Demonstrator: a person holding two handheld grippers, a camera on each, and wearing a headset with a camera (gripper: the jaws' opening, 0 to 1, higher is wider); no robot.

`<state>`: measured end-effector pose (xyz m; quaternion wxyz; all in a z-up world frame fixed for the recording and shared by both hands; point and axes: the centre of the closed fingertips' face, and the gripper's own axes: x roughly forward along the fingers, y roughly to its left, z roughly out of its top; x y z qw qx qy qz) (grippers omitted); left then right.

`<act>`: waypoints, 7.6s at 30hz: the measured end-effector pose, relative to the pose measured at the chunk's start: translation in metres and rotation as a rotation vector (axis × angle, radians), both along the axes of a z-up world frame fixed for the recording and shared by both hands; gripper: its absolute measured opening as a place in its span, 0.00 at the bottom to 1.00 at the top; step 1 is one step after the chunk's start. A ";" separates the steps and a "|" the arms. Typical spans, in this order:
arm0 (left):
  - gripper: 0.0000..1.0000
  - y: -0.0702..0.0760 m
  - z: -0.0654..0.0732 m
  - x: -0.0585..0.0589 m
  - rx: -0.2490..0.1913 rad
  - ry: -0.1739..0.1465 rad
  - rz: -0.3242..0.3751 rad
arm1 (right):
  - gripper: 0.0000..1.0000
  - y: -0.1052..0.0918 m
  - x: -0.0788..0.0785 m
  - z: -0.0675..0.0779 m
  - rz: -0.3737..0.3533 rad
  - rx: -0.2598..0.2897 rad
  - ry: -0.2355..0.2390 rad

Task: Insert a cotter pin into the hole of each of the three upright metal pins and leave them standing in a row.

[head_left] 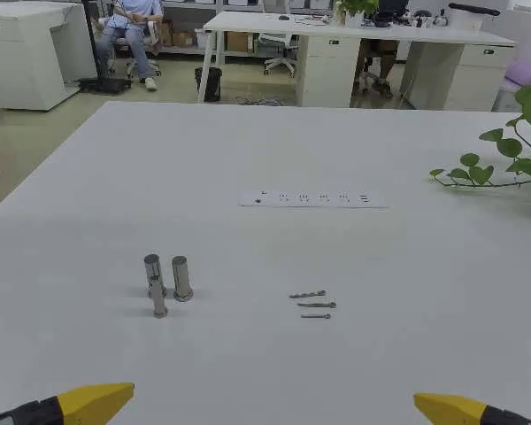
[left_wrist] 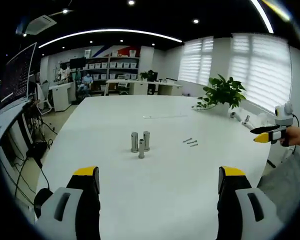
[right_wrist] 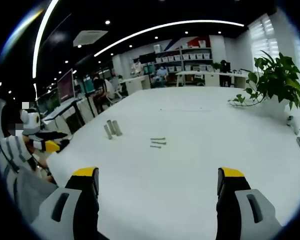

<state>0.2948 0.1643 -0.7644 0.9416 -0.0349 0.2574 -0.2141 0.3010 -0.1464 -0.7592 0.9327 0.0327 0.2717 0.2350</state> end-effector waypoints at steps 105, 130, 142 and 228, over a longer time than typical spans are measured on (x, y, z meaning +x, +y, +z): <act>0.86 0.009 -0.001 0.078 -0.024 -0.093 -0.014 | 0.98 0.001 0.005 -0.012 -0.039 0.053 0.075; 0.35 -0.018 -0.032 0.126 0.055 -0.107 -0.128 | 0.96 -0.001 -0.005 -0.025 -0.024 -0.033 0.122; 0.23 -0.011 -0.049 0.143 0.124 -0.067 -0.094 | 0.95 0.006 -0.009 -0.023 0.017 -0.060 0.156; 0.07 -0.115 -0.057 0.045 0.140 0.047 -0.532 | 0.87 0.023 -0.027 -0.021 0.085 0.066 0.161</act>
